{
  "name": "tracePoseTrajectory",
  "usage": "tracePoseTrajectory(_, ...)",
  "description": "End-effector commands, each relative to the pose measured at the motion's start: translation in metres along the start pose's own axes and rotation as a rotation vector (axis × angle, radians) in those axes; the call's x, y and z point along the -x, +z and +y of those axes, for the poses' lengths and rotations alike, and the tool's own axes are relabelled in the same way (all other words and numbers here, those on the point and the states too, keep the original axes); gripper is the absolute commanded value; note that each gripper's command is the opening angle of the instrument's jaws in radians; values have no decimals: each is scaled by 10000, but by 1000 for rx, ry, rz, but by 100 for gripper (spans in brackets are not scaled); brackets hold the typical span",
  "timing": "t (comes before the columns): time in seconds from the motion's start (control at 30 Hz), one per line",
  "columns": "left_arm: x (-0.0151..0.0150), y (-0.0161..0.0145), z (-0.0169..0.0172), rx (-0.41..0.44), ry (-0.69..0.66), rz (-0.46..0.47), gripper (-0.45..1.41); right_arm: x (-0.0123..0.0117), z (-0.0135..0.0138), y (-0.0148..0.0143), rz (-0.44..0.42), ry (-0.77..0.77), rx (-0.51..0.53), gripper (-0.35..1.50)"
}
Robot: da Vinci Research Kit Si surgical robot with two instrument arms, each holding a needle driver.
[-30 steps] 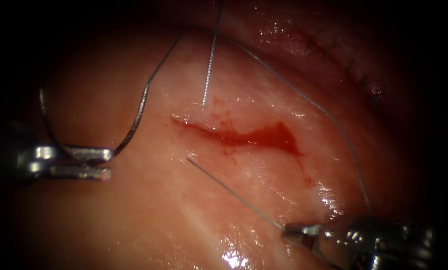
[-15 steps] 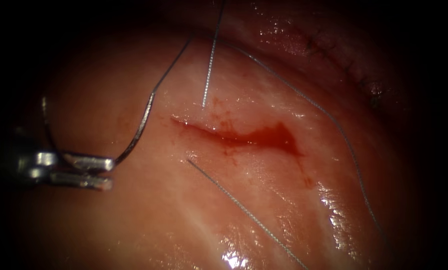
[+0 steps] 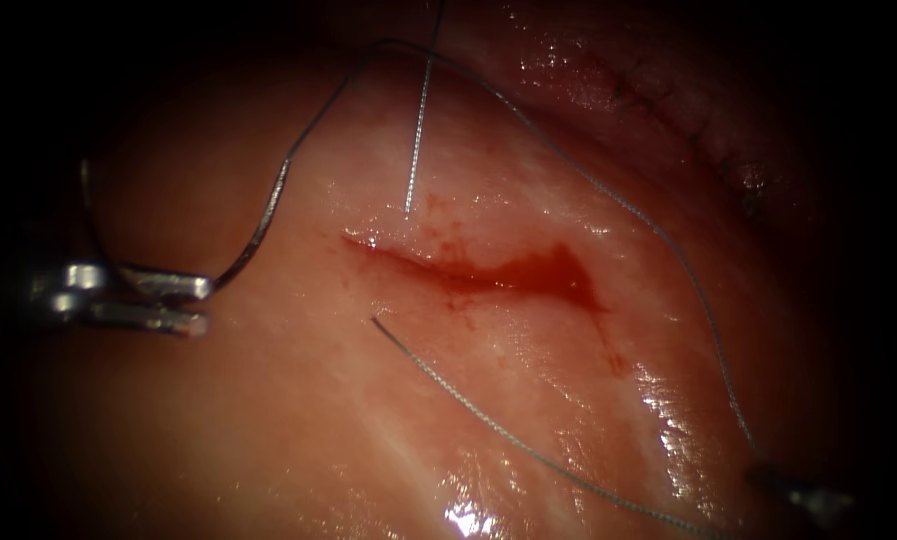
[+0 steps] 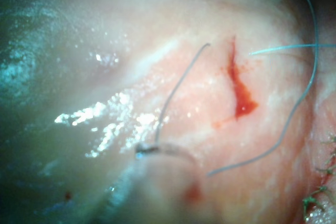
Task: Wound Closure
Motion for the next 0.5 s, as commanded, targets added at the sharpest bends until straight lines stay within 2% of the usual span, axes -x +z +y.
tracePoseTrajectory(0.03, 6, 4, 4, -6, -5, 0, -45, -1, -1, 8, -2, 0, -10, 148)
tracePoseTrajectory(0.17, 4, 3, 0, -7, -9, 0, -45, 1, 1, 0, 70, -25, -109, 148)
tracePoseTrajectory(0.27, 3, 2, -3, -9, -11, -2, -45, 14, -5, -10, 27, -70, -148, 148)
tracePoseTrajectory(0.43, 0, -2, -9, -13, -23, -11, -45, 48, -14, -44, -28, -124, -211, 148)
tracePoseTrajectory(0.47, 0, -3, -9, -13, -23, -12, -45, 56, -6, -60, -18, -83, -219, 148)
tracePoseTrajectory(0.5, 0, -3, -8, -14, -23, -13, -45, 61, 12, -77, 58, -61, -176, 148)
